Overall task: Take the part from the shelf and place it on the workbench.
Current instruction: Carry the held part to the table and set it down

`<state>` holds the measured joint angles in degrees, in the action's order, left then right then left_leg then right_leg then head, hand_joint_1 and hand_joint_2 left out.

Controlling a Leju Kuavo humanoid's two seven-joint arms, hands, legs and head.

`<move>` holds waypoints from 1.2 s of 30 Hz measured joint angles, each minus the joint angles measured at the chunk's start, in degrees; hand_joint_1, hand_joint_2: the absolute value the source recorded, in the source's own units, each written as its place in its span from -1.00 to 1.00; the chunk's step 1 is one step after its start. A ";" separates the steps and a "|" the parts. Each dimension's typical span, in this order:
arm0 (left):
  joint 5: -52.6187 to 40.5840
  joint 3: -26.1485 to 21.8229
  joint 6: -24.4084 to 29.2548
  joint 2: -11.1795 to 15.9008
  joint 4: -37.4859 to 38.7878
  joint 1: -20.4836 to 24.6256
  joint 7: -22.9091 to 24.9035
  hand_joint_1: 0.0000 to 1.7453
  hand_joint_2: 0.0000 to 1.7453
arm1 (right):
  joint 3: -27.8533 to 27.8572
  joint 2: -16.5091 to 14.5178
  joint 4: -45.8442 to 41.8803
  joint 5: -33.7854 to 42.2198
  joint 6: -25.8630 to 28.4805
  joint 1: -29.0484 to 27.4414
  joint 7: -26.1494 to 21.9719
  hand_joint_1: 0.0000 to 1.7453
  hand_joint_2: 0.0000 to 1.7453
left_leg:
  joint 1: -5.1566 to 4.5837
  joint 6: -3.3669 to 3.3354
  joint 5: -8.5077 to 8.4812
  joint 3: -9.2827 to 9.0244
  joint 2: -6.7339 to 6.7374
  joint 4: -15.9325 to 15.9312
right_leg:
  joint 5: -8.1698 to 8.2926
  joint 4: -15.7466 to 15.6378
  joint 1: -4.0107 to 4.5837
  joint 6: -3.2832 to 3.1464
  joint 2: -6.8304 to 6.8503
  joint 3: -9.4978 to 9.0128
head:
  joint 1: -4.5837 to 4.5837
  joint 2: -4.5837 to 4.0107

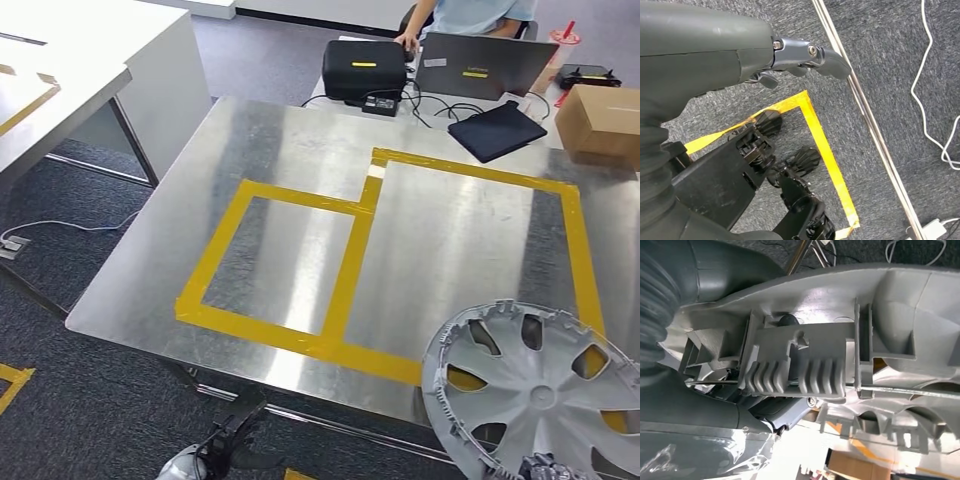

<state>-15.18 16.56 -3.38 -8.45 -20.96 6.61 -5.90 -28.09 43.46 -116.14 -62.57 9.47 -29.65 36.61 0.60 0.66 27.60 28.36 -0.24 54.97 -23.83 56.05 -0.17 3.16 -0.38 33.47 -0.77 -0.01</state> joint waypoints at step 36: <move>0.01 -0.53 -5.43 -1.21 0.03 0.57 -2.37 -1.00 1.00 | -21.06 -9.41 5.98 0.44 -3.52 22.01 -0.40 1.00 1.00 | 0.03 0.04 -0.31 0.00 0.17 0.00 | 0.35 0.00 -0.01 -0.14 -0.18 0.03 | 0.00 0.00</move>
<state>-15.17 16.03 -8.80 -9.66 -20.93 7.18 -8.27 -49.15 34.04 -110.17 -62.12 5.96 -7.65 36.21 0.62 0.71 27.30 28.36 -0.08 54.97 -23.48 56.04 -0.18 3.02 -0.56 33.49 -0.77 -0.01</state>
